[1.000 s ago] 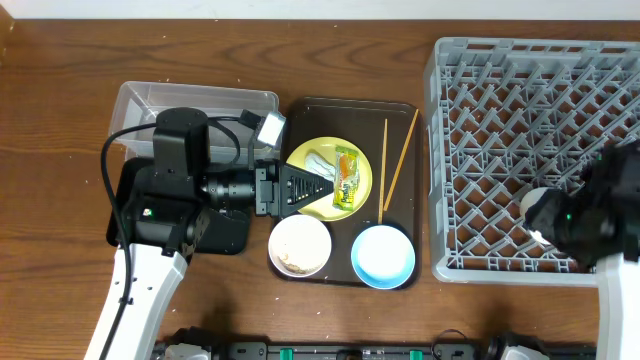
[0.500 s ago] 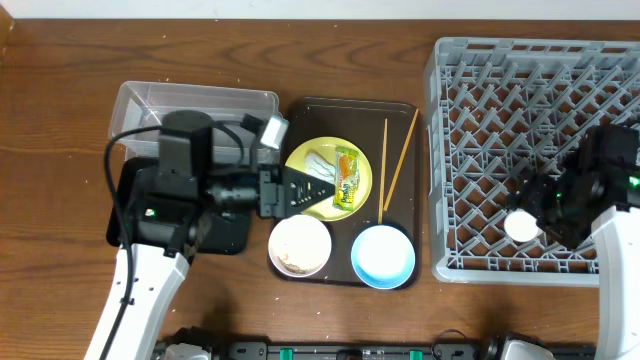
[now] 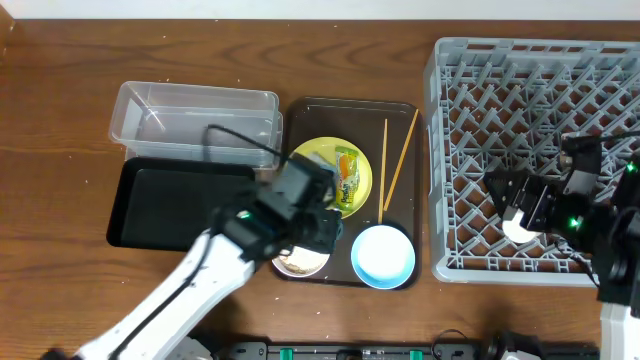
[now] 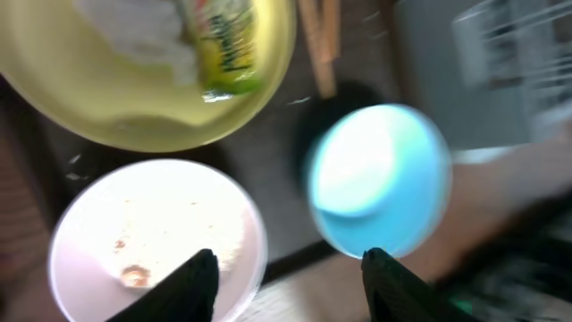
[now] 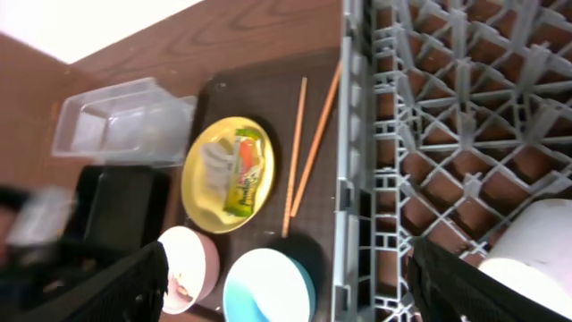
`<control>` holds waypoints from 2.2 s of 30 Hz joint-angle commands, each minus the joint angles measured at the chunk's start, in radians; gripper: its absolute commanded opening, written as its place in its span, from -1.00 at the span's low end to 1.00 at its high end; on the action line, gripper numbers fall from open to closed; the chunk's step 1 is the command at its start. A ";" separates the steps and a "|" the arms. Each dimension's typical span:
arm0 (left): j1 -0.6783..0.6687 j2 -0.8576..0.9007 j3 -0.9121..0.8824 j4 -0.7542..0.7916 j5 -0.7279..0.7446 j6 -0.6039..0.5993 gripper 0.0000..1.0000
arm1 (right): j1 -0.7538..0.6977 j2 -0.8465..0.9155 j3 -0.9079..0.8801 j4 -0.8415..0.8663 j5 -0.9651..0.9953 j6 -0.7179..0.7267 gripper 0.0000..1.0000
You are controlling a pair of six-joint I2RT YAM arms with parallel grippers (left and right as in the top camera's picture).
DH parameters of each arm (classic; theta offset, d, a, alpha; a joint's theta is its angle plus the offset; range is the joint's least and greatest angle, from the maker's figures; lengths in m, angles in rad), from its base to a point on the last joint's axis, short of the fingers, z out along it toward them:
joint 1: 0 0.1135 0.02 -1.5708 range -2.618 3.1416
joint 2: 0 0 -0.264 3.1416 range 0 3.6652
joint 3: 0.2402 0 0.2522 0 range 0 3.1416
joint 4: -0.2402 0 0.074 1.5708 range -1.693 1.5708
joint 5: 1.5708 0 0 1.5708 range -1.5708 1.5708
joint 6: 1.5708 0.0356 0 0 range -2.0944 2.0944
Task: Sort waste into correct bins and load items into the dishwasher rack
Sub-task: 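Grasp the pink-white bowl of rice with the left gripper, then carry the bowl left and tip the rice onto the black tray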
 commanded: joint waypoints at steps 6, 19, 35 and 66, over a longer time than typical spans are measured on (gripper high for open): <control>-0.073 0.246 0.011 0.006 -0.245 -0.154 -0.08 | -0.005 -0.008 0.011 -0.050 -0.042 -0.030 0.68; -0.079 0.398 0.009 0.055 -0.152 -0.207 -0.53 | -0.005 -0.008 0.011 -0.049 -0.042 -0.030 0.68; -0.064 0.175 0.061 0.006 -0.092 -0.176 -0.88 | -0.005 -0.008 0.011 -0.045 -0.040 -0.030 0.69; 1.218 0.357 0.006 -0.151 1.349 0.443 -0.88 | -0.005 -0.008 0.011 -0.047 -0.015 -0.029 0.68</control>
